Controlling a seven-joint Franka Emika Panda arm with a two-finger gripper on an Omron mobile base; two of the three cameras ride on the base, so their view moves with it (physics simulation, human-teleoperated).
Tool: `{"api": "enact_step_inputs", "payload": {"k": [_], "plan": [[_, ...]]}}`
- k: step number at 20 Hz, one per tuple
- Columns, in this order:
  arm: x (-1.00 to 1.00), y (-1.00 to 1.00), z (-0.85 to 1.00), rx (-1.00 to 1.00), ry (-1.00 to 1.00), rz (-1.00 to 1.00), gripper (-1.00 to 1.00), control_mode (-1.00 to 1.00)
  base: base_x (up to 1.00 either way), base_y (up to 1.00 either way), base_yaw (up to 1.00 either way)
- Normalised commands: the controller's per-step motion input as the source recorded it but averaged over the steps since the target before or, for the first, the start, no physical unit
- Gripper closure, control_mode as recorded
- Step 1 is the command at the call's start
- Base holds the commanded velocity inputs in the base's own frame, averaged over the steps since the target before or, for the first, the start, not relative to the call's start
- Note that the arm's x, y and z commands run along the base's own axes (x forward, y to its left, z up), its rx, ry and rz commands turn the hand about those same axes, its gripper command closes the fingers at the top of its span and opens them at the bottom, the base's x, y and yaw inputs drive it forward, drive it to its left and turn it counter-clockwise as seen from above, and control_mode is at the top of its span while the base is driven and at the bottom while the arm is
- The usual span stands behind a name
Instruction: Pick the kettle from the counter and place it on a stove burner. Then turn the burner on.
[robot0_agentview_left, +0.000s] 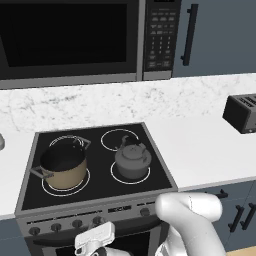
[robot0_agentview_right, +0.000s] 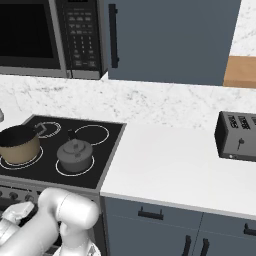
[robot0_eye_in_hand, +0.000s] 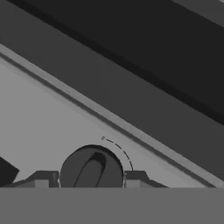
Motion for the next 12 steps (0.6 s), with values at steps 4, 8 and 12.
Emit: {"api": "enact_step_inputs", "payload": {"k": [4,8,12], "plan": [[0.04,0.51,-0.30,-0.39,0.21,0.00,1.00,-1.00,0.00,0.00,0.00],[0.12,0.49,-0.24,-0.38,0.27,0.00,1.00,-1.00,0.00,0.00,0.00],[0.25,0.60,-0.08,-0.44,0.35,0.00,1.00,-1.00,0.00,0.00,0.00]]}}
